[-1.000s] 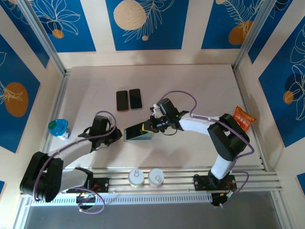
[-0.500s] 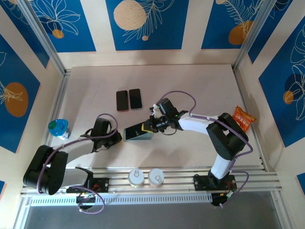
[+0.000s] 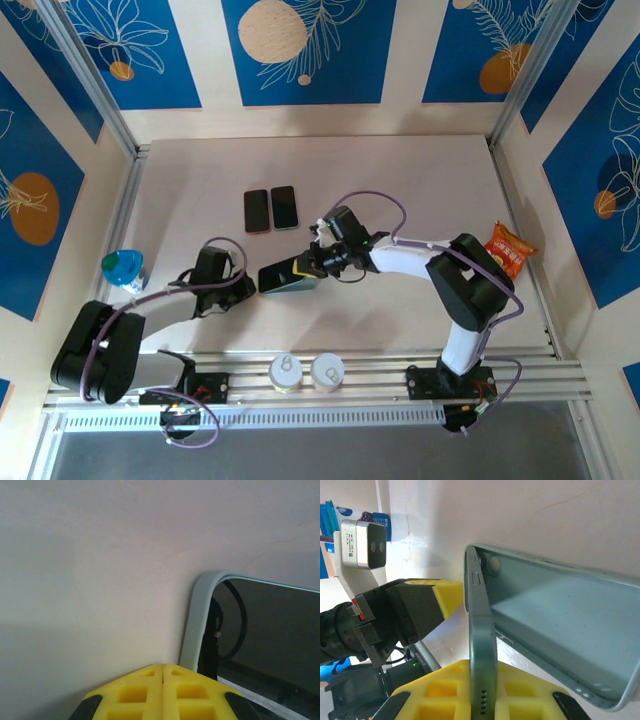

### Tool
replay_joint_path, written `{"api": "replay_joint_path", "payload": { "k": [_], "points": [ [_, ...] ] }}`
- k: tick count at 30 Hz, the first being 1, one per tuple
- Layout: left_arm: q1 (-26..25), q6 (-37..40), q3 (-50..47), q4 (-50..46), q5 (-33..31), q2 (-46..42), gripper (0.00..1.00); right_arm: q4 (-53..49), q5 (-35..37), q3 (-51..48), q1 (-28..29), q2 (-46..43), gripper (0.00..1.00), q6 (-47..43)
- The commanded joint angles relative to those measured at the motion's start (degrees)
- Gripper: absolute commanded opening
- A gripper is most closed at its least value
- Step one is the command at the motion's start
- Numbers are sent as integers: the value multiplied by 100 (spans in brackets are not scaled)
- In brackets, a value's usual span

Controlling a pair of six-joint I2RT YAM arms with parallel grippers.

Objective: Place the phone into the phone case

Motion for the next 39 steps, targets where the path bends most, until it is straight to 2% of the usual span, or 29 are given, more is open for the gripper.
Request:
{"api": "replay_joint_path", "payload": {
  "k": [1, 8, 15, 19, 25, 33, 39],
  "points": [
    [2, 14, -75, 222, -19, 291, 4, -133, 132, 90, 91, 223, 0, 90],
    [2, 5, -60, 214, -19, 291, 4, -216, 185, 72, 143, 316, 0, 45],
    [2, -40, -19, 214, -63, 250, 4, -765, 381, 251, 161, 332, 0, -223],
    [0, -58, -8, 207, -63, 212, 3, -1069, 465, 400, 188, 369, 5, -360],
    [2, -72, -24, 152, -116, 90, 3, -1628, 643, 758, 257, 490, 20, -630],
    [2, -88, -7, 100, -108, -4, 3, -2247, 743, 1316, 295, 627, 30, -894],
    [2, -76, -7, -13, -182, -219, 4, -2889, 833, 1855, 304, 795, 53, -1132]
  ]
}}
